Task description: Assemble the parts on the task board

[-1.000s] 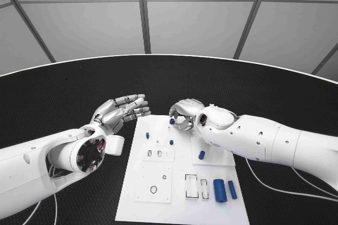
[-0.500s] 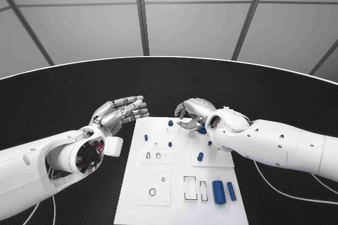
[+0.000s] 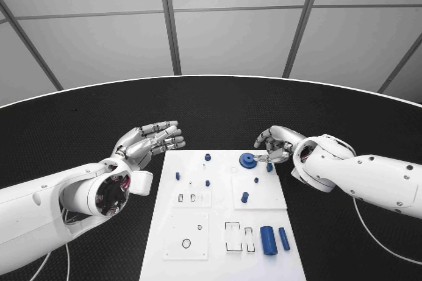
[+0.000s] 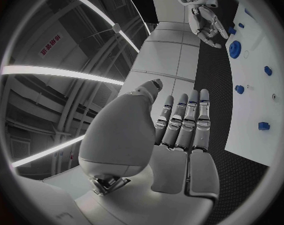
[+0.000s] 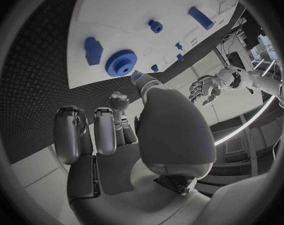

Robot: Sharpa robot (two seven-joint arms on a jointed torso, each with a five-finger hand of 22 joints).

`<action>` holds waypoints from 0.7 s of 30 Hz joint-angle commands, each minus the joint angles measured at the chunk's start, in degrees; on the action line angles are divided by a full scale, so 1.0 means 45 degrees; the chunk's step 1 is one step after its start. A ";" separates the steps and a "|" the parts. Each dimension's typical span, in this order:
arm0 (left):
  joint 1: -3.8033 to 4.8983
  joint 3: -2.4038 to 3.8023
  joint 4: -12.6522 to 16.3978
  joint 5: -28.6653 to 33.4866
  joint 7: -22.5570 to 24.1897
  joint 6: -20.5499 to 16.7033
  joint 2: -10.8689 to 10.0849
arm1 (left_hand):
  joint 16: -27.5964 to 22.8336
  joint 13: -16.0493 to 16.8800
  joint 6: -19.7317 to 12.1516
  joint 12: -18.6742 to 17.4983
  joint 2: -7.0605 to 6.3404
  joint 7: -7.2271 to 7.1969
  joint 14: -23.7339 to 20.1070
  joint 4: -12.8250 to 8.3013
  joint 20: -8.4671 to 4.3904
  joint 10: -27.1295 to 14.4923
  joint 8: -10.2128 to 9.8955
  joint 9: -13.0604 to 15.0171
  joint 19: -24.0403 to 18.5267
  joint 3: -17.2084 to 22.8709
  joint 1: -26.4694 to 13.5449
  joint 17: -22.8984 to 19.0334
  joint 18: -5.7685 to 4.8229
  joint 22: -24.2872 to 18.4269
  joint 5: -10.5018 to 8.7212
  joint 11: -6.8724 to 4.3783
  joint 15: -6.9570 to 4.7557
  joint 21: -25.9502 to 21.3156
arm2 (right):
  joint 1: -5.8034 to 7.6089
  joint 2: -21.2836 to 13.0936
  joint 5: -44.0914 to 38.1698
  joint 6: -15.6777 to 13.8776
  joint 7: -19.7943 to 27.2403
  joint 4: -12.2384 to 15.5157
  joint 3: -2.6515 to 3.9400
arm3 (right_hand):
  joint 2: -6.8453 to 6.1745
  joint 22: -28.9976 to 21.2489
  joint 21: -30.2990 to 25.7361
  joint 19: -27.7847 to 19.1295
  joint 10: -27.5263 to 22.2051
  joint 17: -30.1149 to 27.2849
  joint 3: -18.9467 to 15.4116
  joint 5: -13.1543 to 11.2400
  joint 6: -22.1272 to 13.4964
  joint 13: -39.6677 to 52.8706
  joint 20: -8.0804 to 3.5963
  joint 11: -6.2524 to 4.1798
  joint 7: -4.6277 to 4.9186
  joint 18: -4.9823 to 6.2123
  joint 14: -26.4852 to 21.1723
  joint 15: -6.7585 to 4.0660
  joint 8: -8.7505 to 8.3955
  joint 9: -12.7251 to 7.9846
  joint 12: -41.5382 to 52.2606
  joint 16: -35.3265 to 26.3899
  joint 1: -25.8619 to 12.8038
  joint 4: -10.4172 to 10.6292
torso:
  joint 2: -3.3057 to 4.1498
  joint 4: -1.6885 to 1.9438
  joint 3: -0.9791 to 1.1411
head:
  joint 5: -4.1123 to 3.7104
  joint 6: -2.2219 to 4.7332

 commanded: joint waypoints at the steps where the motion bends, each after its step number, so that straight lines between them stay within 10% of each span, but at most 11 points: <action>1: -0.0001 0.0000 -0.0046 0.0000 0.0002 0.0017 0.0036 | -0.0062 -0.0012 -0.0008 -0.0060 -0.0069 0.1007 -0.0085 0.0030 0.0000 -0.0089 -0.0027 0.0001 0.0115 0.0071 0.0065 -0.0014 0.0170 -0.0014 -0.0068 -0.0038 -0.0029 -0.0066 | -0.0001 -0.0041 0.0109 0.0127 -0.0079 -0.0059 0.0001 | 0.0016 0.2459 0.0286 0.0904 0.0611 0.1436 -0.0270 0.0032 -0.0188 0.1654 0.0141 0.0058 0.0008 -0.0242 0.1000 0.0125 0.0170 0.0015 0.1893 0.0248 0.0277 0.0275 | -0.0032 -0.0008 0.0020 | -0.0044 -0.0063; 21: -0.0001 0.0000 -0.0063 0.0000 0.0012 0.0013 0.0026 | -0.0070 -0.0007 0.0030 -0.0051 -0.0067 0.0999 -0.0080 0.0015 0.0000 -0.0075 -0.0019 0.0007 0.0119 0.0100 0.0072 -0.0013 0.0169 -0.0020 -0.0070 -0.0043 -0.0030 -0.0069 | -0.0003 0.0497 0.0231 0.0478 -0.0238 -0.0388 -0.0008 | 0.0158 0.2916 0.0666 0.1108 0.1695 0.2175 -0.0667 0.0044 -0.0484 0.3697 0.0289 0.0219 0.0145 -0.0361 0.1123 0.0280 0.0401 -0.0035 0.4280 0.0631 0.0661 0.0568 | 0.0002 0.0016 -0.0009 | -0.0041 -0.0195</action>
